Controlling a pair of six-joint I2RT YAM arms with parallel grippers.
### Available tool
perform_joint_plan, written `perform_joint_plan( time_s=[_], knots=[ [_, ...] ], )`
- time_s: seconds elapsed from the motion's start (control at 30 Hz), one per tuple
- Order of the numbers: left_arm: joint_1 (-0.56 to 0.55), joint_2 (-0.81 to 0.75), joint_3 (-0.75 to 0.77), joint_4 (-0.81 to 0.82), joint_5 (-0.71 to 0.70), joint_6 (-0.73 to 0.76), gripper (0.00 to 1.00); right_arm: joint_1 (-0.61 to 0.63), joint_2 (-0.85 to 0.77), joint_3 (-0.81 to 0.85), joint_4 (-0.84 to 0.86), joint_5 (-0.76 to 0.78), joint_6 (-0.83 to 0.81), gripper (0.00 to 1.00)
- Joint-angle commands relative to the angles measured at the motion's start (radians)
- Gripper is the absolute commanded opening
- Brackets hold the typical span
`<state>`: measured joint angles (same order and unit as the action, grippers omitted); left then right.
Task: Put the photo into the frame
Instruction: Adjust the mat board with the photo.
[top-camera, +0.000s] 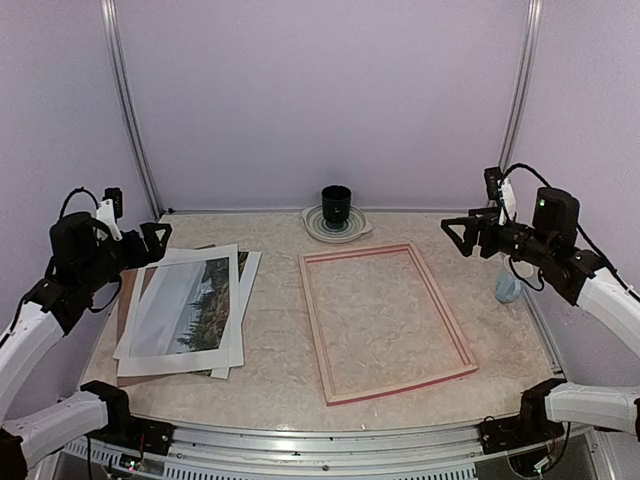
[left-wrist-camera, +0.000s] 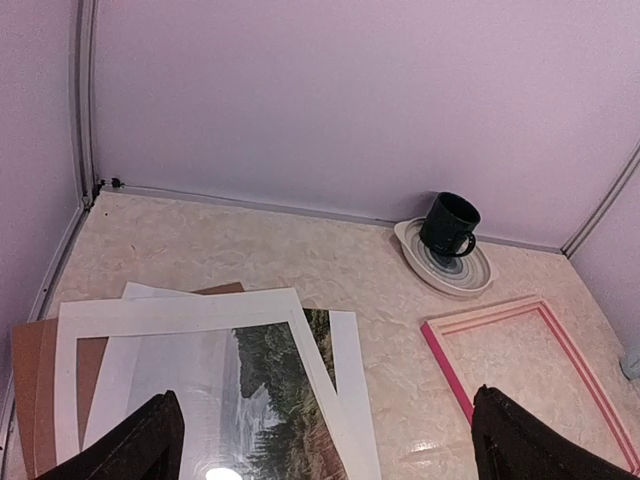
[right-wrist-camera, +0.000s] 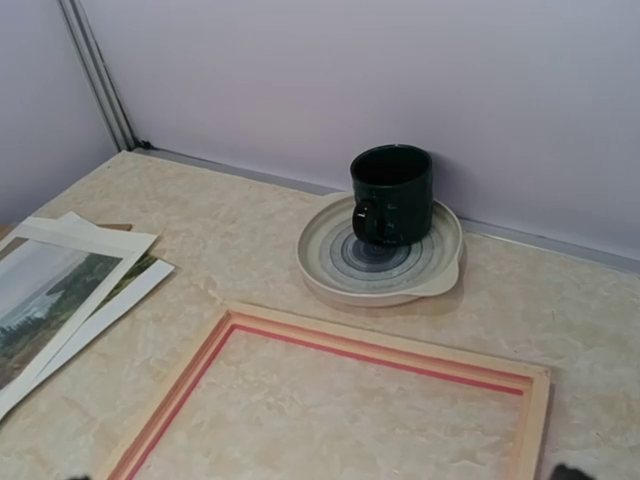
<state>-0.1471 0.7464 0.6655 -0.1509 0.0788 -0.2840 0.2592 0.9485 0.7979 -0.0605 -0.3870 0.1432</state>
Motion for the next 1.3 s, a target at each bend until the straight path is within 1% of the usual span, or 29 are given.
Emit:
perform_joint_plan(
  time_s=[0.0,0.2,0.27,0.33,0.37,0.47,0.6,0.7,0.77,0.87,1.03,1.2,1.27],
  knots=[
    [0.005,0.001,-0.007,0.003,-0.018,-0.001,0.99,-0.007,-0.013,-0.019,0.041,-0.011,0.02,0.99],
    [0.006,0.006,-0.007,0.003,-0.021,-0.006,0.99,-0.007,-0.021,-0.015,0.081,-0.026,0.101,0.99],
    [0.006,0.007,-0.007,0.004,-0.021,-0.009,0.99,-0.008,-0.02,-0.013,0.067,0.025,0.179,0.99],
    [0.006,0.007,-0.01,0.002,-0.019,-0.018,0.99,-0.009,-0.017,-0.02,0.091,-0.066,0.129,0.99],
    [0.006,0.008,-0.01,0.0,-0.014,-0.025,0.99,-0.01,-0.019,-0.036,0.121,-0.096,0.145,0.99],
    [0.004,0.011,-0.011,-0.022,0.004,-0.049,0.99,-0.01,0.008,-0.052,0.186,-0.153,0.265,0.99],
    [-0.021,0.018,-0.026,-0.046,0.007,-0.102,0.99,-0.001,0.133,0.0,0.174,-0.257,0.336,0.99],
    [-0.08,0.023,-0.052,-0.048,-0.046,-0.155,0.99,0.077,0.19,0.028,0.174,-0.256,0.324,0.99],
    [-0.134,0.024,-0.07,-0.048,-0.127,-0.189,0.99,0.13,0.24,0.062,0.155,-0.246,0.324,0.99],
    [-0.19,0.016,-0.105,-0.032,-0.198,-0.237,0.99,0.216,0.32,0.123,0.135,-0.219,0.332,0.99],
    [-0.214,-0.012,-0.209,0.031,-0.211,-0.313,0.99,0.362,0.47,0.218,0.119,-0.153,0.374,0.99],
    [-0.23,-0.028,-0.297,0.066,-0.222,-0.362,0.99,0.511,0.64,0.322,0.137,-0.142,0.428,0.99],
    [-0.243,-0.031,-0.319,0.074,-0.236,-0.375,0.99,0.567,0.71,0.38,0.12,-0.126,0.443,0.99]
  ],
)
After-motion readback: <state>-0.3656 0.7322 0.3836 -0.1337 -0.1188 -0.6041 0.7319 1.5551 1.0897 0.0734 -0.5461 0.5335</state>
